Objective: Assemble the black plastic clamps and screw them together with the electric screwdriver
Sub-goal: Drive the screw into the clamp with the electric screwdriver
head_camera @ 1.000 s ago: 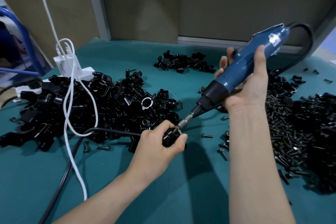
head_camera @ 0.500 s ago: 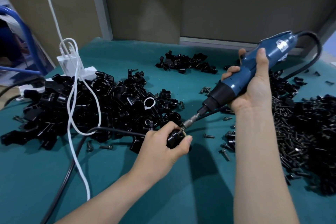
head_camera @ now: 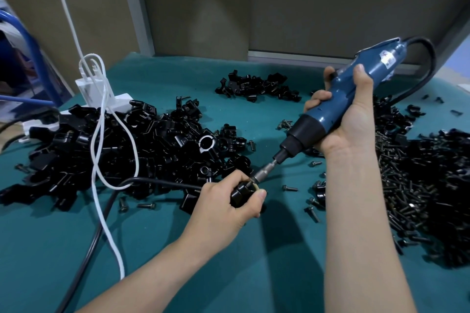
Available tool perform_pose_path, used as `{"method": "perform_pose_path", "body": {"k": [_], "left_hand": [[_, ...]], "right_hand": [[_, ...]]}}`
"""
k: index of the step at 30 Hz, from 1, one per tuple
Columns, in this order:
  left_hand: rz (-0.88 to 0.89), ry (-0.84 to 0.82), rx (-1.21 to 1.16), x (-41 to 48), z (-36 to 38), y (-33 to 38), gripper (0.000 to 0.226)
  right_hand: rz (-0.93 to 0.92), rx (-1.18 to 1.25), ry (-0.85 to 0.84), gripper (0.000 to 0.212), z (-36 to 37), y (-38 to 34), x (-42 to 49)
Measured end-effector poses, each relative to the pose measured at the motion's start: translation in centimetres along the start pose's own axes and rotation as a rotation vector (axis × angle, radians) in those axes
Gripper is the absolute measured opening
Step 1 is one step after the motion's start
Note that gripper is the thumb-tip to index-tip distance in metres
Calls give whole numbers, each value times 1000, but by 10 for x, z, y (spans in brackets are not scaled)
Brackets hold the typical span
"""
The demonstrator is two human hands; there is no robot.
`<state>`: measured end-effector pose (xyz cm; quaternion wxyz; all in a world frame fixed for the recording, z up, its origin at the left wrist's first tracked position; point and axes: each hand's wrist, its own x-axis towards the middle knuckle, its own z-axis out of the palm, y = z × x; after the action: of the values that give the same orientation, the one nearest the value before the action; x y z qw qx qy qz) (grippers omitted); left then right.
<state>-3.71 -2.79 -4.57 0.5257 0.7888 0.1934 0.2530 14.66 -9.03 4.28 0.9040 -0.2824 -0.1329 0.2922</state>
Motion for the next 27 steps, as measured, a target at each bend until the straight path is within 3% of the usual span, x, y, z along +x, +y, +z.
{"method": "perform_pose_path", "body": {"k": [17,23,27], "left_hand": [[-34,-100,-69,-3,0,5,22],[-65,-152,-189,-3,0,6,14],[-92,-210,-338,0,1,5,25]], "right_hand": [[39,26,-16,29,0,2,0],[58,64,-35,27,-3,3,1],[48,113,-117,28,-2,1,0]]}}
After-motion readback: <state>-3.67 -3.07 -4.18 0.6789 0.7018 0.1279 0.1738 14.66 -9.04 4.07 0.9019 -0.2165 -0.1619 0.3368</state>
